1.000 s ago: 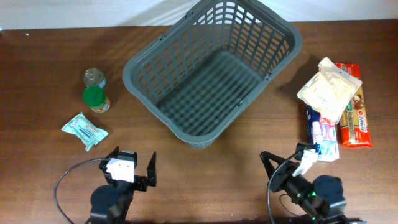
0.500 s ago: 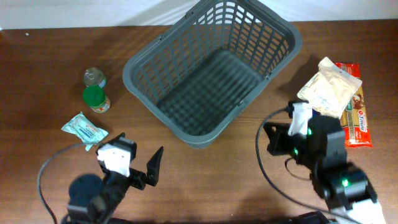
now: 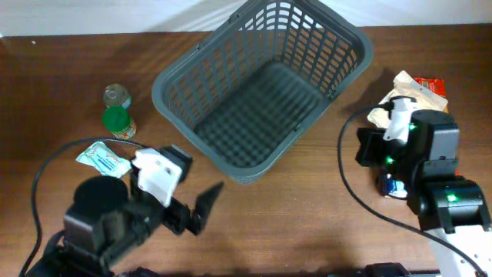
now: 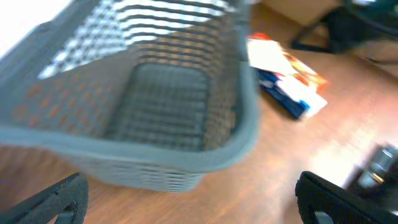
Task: Pack container
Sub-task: 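Move both grippers toward the grey basket's near rim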
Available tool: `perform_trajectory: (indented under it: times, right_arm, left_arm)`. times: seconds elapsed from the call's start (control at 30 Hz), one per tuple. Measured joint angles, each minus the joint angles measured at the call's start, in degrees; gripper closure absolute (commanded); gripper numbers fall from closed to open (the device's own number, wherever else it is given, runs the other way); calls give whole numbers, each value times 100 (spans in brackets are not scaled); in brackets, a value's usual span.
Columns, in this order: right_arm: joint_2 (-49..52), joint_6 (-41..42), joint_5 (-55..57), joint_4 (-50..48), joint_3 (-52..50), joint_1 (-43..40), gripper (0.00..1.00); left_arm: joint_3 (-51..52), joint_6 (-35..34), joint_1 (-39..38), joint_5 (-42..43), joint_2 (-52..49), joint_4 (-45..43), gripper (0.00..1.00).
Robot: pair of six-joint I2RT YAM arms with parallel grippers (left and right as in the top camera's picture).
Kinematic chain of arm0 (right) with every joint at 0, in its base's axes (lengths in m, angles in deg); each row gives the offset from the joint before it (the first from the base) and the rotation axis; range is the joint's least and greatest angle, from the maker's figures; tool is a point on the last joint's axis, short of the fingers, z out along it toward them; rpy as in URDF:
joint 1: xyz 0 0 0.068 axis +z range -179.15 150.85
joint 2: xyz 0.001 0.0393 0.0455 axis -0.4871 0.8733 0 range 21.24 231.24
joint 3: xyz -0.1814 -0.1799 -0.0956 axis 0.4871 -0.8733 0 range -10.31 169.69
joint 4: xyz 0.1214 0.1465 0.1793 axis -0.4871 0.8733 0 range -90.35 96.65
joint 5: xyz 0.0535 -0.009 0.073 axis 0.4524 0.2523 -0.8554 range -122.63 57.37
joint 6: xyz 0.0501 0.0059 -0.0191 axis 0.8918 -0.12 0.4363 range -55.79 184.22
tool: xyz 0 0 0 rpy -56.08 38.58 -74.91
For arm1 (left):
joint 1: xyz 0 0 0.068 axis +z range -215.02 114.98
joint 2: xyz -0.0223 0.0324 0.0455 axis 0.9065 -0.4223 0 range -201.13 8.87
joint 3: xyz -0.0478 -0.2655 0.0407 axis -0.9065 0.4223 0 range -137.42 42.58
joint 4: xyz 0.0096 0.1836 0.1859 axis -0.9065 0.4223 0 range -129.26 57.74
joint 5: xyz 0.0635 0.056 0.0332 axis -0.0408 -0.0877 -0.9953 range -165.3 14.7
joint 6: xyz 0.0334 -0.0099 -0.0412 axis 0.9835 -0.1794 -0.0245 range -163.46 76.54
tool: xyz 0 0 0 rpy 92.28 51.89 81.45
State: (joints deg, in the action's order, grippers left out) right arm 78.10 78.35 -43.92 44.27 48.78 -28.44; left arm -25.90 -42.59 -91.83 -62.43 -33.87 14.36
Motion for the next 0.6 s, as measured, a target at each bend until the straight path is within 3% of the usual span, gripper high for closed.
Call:
perform_trajectory:
  times: [0.17, 0.33, 0.37, 0.4, 0.43, 0.6]
  right_arm:
    - [4, -39, -129, 131, 0, -402, 96]
    - [4, -57, -188, 133, 0, -444, 96]
    - [4, -63, -188, 136, 0, -444, 96]
    - [4, -66, -188, 153, 0, -444, 96]
    - [4, -63, -190, 170, 0, -444, 97]
    - [4, -63, -190, 258, 0, -444, 96]
  left_arm:
    - [0, 24, -887, -111, -120, -232, 1]
    - [0, 24, -1134, -118, -216, -654, 1]
    - [0, 24, -1134, -105, -216, -708, 34]
    - [0, 24, -1134, -98, -216, -778, 85]
    - [0, 31, -1139, -85, -216, -852, 98]
    - [0, 11, -1139, -444, -251, -1064, 98]
